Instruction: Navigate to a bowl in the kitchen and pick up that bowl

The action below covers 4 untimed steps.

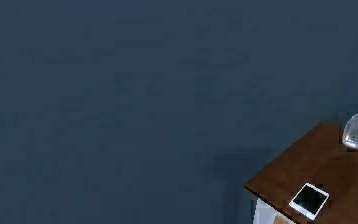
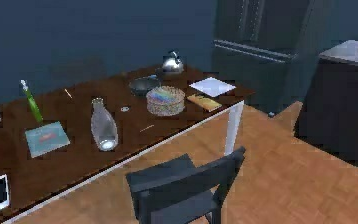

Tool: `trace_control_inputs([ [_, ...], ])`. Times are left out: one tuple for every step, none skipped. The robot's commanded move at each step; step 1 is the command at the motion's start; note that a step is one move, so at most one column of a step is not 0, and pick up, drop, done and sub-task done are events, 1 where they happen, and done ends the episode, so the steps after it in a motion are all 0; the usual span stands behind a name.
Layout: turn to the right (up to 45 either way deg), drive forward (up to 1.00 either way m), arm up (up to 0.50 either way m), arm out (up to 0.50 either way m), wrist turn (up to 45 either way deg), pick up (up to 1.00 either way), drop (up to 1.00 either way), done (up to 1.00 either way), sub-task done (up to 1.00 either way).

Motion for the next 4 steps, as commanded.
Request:
trace_control_inputs([
  [45.0,0.0,0.0,0.0,0.0,0.0,0.0,0.0,0.0],
  [45.0,0.0,0.0,0.0,0.0,0.0,0.0,0.0,0.0],
  [45.0,0.0,0.0,0.0,0.0,0.0,0.0,0.0,0.0],
  [39.0,0.0,0.0,0.0,0.0,0.0,0.0,0.0,0.0],
])
